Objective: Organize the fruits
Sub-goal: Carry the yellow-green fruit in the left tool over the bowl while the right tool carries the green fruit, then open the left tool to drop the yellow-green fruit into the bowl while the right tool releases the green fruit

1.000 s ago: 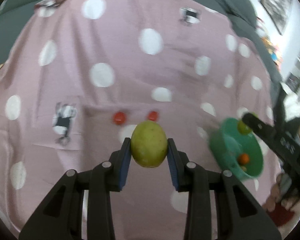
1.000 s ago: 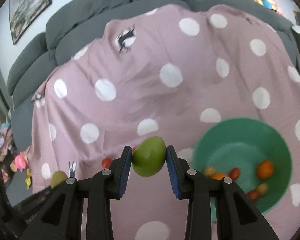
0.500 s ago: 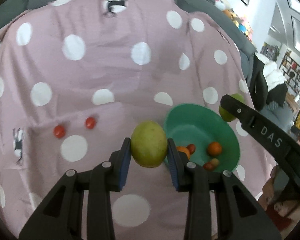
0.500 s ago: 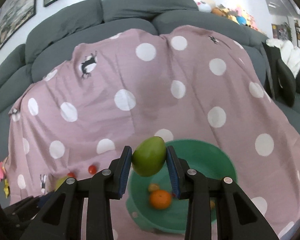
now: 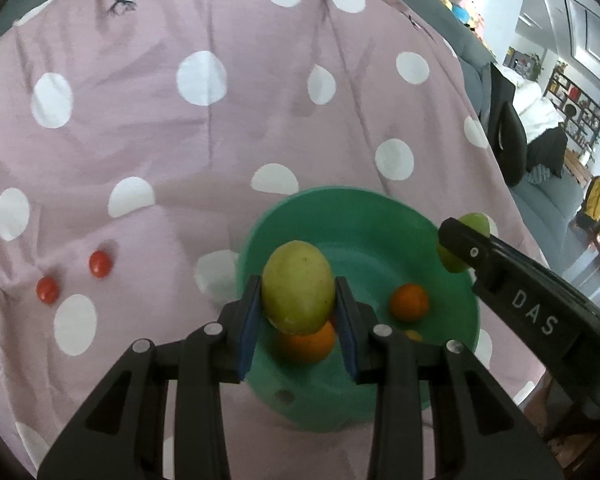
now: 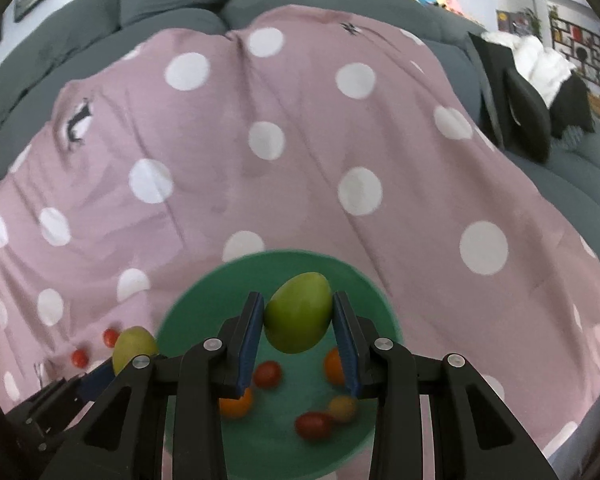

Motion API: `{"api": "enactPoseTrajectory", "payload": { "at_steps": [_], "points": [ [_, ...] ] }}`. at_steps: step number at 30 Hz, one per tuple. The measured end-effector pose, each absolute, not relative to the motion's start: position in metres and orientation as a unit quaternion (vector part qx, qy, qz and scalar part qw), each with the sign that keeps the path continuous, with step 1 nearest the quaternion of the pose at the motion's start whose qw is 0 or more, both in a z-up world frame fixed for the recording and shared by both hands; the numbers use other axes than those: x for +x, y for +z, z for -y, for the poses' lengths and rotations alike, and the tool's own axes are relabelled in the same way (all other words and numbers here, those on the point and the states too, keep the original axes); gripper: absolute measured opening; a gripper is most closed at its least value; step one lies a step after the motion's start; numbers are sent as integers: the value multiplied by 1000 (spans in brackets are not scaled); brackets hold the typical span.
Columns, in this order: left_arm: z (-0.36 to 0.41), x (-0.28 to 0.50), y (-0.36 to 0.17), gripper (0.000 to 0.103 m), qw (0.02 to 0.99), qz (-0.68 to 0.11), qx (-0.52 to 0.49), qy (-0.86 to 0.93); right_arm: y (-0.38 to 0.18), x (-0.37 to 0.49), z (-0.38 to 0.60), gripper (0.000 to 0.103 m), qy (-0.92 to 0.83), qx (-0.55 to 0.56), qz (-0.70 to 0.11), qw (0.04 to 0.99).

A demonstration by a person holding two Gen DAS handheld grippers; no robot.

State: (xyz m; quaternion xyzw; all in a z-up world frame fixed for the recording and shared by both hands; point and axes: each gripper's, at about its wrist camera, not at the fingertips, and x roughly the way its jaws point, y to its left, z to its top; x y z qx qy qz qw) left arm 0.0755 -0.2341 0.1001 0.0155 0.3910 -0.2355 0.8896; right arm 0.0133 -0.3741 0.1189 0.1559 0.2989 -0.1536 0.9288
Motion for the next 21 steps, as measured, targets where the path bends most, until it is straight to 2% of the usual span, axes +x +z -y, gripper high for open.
{"api": "enactPoseTrajectory", "payload": {
  "at_steps": [21],
  "points": [
    [272,82,69,35,870,-424,71,-239,80,35,396,37,-183,167,-380,891]
  ]
}}
